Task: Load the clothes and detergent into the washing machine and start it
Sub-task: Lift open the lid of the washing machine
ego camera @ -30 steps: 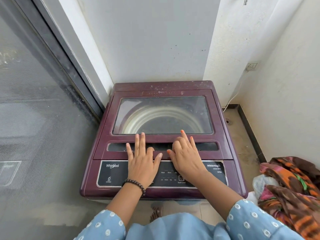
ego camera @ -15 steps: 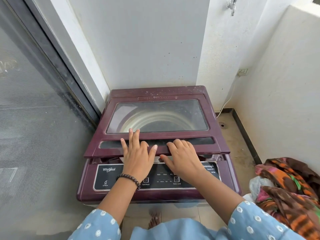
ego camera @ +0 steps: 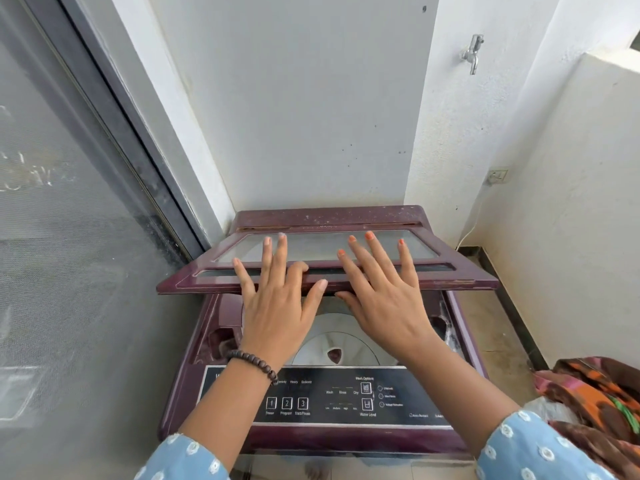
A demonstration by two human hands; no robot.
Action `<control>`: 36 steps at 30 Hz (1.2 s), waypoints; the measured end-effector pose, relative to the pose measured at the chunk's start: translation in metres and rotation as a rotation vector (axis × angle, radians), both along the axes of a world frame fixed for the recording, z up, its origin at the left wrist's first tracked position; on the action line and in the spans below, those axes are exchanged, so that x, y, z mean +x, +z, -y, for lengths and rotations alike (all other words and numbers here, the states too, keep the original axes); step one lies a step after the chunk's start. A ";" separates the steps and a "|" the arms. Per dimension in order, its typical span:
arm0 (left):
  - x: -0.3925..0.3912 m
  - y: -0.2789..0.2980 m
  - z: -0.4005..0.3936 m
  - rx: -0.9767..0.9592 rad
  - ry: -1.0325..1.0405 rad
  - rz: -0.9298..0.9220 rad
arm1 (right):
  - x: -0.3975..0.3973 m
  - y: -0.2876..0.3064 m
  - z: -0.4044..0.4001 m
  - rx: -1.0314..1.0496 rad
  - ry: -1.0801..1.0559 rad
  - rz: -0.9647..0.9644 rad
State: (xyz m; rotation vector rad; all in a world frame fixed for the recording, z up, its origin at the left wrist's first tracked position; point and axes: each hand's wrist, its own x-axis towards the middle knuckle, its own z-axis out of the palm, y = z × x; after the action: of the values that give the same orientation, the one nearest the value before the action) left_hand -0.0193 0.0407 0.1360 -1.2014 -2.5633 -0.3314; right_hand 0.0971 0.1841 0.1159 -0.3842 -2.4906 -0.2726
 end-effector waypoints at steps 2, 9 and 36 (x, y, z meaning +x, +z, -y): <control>-0.004 -0.005 0.000 -0.004 -0.010 -0.069 | -0.002 0.001 -0.002 0.043 -0.020 0.022; -0.018 0.002 -0.013 0.063 -0.007 -0.191 | -0.013 0.016 -0.014 0.100 -0.014 -0.011; -0.159 0.116 -0.150 0.214 -0.062 -0.322 | -0.154 0.141 -0.135 0.077 -0.146 -0.107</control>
State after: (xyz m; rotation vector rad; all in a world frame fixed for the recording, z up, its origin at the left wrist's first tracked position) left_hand -0.1786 0.1910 0.2524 -1.1515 -2.1616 -0.3801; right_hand -0.0573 0.3195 0.2568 -0.5354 -2.3434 -0.3946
